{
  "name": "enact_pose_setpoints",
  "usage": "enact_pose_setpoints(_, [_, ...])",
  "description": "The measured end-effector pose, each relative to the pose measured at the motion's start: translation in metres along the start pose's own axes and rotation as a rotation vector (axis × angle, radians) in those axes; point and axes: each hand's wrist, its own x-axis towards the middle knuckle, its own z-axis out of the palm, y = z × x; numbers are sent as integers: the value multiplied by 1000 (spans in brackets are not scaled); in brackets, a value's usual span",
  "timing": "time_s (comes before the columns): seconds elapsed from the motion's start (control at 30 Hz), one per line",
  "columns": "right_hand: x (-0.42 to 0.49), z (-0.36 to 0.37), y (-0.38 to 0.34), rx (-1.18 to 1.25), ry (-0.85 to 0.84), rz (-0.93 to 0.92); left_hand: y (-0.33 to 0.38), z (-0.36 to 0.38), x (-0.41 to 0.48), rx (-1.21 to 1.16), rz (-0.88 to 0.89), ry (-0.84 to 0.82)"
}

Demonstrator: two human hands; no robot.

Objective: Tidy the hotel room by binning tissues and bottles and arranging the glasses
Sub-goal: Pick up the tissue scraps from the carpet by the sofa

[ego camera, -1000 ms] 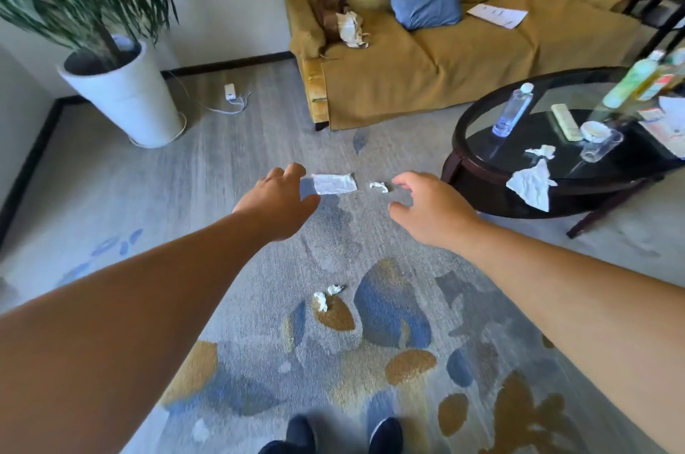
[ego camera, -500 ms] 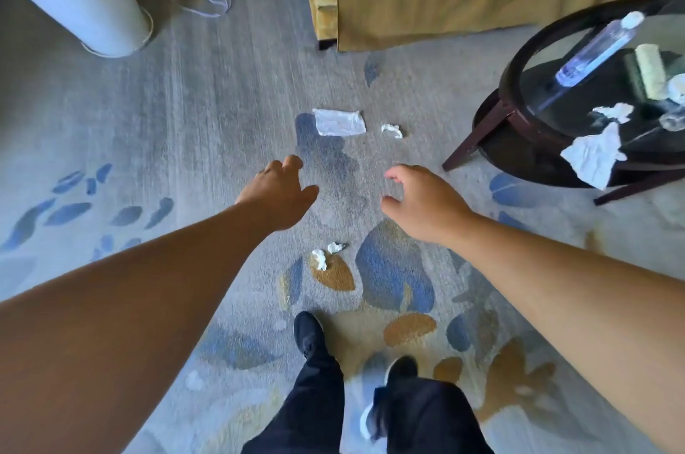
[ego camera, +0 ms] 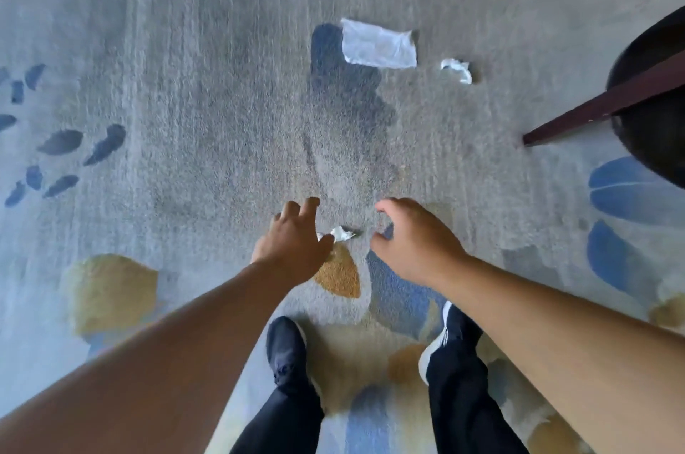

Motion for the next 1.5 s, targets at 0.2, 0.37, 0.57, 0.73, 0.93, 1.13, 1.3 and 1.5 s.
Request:
enact_pose_setpoints(0.2, [85, 92, 53, -54, -92, -25, -37, 112, 68, -28, -55, -11])
enact_pose_setpoints(0.37, [139, 154, 79, -79, -112, -34, -73, 168, 110, 25, -46, -14])
enact_pose_setpoints(0.57, [171, 203, 104, -88, -114, -67, -103, 206, 144, 79, -58, -40])
enact_pose_setpoints(0.73, [184, 221, 111, -86, -123, -67, -106, 228, 157, 102, -23, -60])
enact_pose_setpoints(0.93, [200, 225, 106, -72, -124, -75, -105, 251, 169, 124, -44, -140])
enact_pose_setpoints(1.13, [208, 223, 110, -99, -114, -88, -113, 271, 180, 75, -73, -181])
enact_pose_setpoints(1.3, [208, 218, 113, -96, -96, -73, -105, 264, 185, 45, 17, -12])
enact_pose_setpoints(1.5, [209, 212, 118, -76, -69, -63, -86, 277, 191, 38, 180, -139])
